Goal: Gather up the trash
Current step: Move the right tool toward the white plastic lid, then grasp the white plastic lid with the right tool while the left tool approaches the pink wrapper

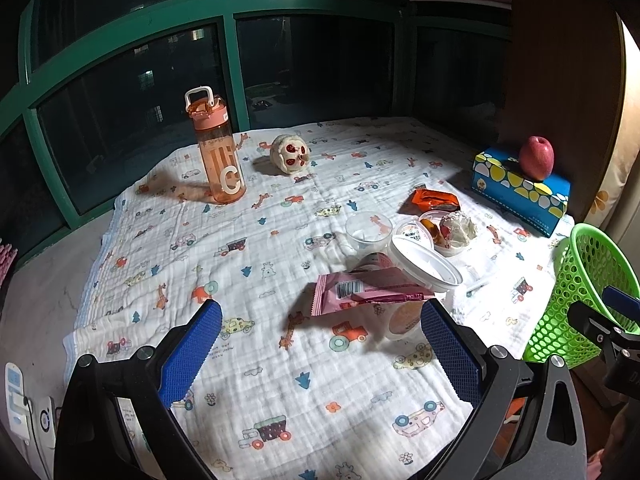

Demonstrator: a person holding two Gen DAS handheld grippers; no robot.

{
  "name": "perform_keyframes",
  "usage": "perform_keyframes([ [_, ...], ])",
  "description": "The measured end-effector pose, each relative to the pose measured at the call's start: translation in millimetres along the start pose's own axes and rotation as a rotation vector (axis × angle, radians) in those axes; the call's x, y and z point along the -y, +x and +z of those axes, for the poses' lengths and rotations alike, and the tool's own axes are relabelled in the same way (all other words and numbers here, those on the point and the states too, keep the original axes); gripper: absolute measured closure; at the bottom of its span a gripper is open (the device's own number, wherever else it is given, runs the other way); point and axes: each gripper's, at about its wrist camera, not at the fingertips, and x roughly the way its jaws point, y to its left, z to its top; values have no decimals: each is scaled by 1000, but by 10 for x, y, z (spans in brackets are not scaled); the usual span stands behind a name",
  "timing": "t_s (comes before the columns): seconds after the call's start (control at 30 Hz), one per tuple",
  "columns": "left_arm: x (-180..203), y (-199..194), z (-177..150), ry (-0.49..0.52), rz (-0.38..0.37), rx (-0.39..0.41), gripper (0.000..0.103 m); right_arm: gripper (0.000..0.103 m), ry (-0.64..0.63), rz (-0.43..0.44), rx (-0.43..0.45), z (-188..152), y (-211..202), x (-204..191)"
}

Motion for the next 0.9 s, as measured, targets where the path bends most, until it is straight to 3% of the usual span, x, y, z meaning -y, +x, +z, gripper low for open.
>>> perform_keyframes([
  [0.33,-243,124,137,-35,18,-9,7,5,-70,48,-26,170,226,-192],
  [0.9,-614,485,212,-71,23,-51,7,5,-85,287,-188,427,1144,-432],
])
